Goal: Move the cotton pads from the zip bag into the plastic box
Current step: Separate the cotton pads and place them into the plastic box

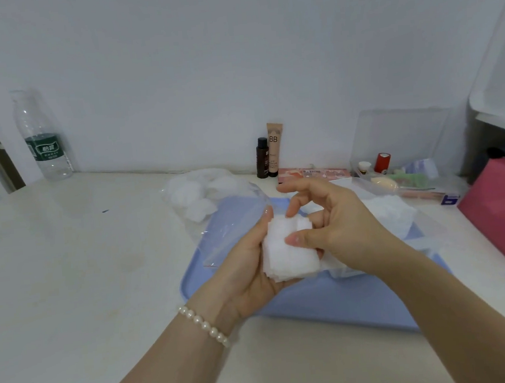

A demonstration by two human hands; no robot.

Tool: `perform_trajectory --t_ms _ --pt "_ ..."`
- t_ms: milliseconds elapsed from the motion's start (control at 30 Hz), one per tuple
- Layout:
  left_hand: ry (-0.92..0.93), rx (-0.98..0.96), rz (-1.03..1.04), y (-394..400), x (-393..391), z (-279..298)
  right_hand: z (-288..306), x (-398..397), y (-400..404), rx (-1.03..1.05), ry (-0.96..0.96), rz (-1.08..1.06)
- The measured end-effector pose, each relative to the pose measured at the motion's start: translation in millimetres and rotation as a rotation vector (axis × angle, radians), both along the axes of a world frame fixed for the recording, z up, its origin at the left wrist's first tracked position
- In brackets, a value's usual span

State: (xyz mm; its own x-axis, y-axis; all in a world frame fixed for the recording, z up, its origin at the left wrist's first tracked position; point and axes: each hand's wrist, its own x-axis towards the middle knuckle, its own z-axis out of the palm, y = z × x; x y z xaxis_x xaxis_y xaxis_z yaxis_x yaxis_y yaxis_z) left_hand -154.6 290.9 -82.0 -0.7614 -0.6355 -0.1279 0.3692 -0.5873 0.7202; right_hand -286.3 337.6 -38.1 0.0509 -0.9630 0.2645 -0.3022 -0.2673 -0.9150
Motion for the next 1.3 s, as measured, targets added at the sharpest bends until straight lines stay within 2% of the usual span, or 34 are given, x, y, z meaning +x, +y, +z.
perform_trajectory --t_ms 100,167,233,333,400,467,533,600,733,833,900,1000,1067,1133,1300 --pt "-0.032 -0.046 0.022 5 0 0 -3 2 -1 0.013 0.029 -0.036" --pt "-0.087 -0.156 0.041 7 1 -1 -7 2 -2 -0.002 0.060 -0.073" --pt "-0.136 -0.262 0.037 10 2 -2 -12 1 -4 -0.043 0.171 -0.168" --pt "-0.148 -0.296 0.018 14 3 -3 -14 2 -6 -0.154 0.349 -0.347" --pt "-0.147 -0.308 -0.004 18 1 -2 -8 -1 -3 -0.197 0.333 -0.354" --pt "-0.156 -0.335 -0.003 19 -1 2 4 -6 2 -0.084 0.331 -0.223" --pt "-0.163 -0.392 -0.010 20 -5 9 16 -12 9 0.094 0.451 -0.110" --pt "-0.177 -0.445 -0.027 19 -12 20 22 -21 13 0.152 0.498 -0.108" --pt "-0.206 -0.512 -0.060 16 -30 41 32 -43 24 0.006 0.305 -0.171" --pt "-0.146 -0.499 0.013 15 -48 55 40 -58 33 -0.076 0.165 -0.254" --pt "-0.093 -0.488 0.125 16 -60 59 47 -70 38 -0.165 0.054 -0.369" --pt "-0.225 -0.611 0.458 10 -69 51 56 -100 43 -0.230 -0.052 -0.661" --pt "-0.335 -0.757 0.575 5 -65 40 50 -118 39 -0.162 0.083 -0.808" --pt "-0.430 -0.909 0.535 0 -64 21 33 -131 30 -0.027 0.290 -0.869" --pt "-0.683 -1.235 0.397 3 -74 -11 1 -130 11 0.101 0.501 -0.781"
